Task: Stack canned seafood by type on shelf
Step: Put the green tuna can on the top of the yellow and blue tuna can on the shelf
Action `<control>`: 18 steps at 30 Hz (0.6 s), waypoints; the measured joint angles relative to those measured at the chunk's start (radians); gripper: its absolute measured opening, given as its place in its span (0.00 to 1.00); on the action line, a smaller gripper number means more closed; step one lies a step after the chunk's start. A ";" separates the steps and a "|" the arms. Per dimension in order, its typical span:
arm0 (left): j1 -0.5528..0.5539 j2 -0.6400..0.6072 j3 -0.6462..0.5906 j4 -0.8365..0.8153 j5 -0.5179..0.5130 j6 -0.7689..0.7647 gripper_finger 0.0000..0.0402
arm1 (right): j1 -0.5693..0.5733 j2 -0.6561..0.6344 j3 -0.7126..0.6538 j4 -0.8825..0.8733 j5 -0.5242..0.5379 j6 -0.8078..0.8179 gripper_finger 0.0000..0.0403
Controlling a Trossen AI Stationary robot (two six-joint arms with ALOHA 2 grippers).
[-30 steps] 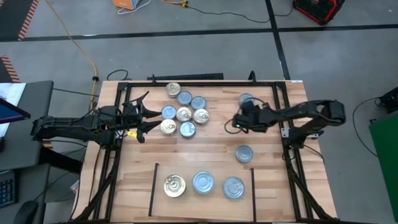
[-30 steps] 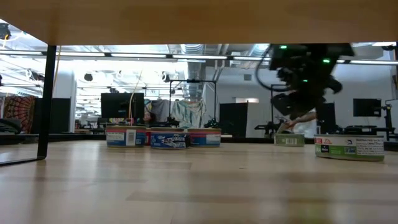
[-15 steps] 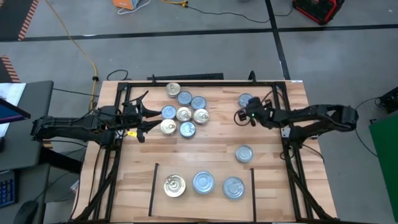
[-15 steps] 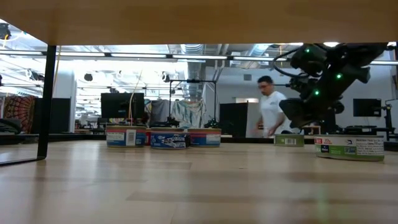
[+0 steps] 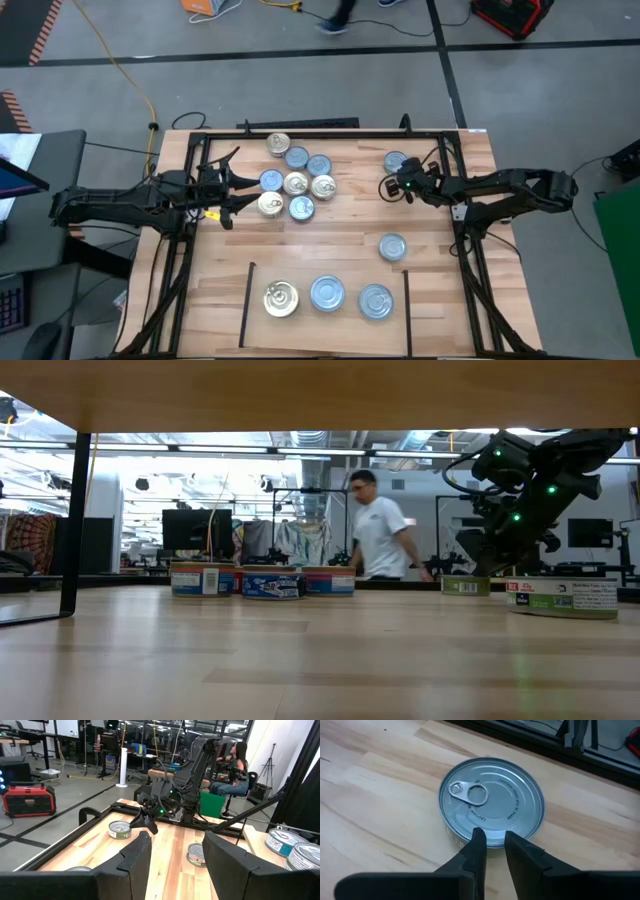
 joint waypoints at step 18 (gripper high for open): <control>0.000 0.000 0.000 -0.001 -0.002 -0.001 0.42 | 0.355 0.001 -0.002 0.015 0.041 -0.093 0.27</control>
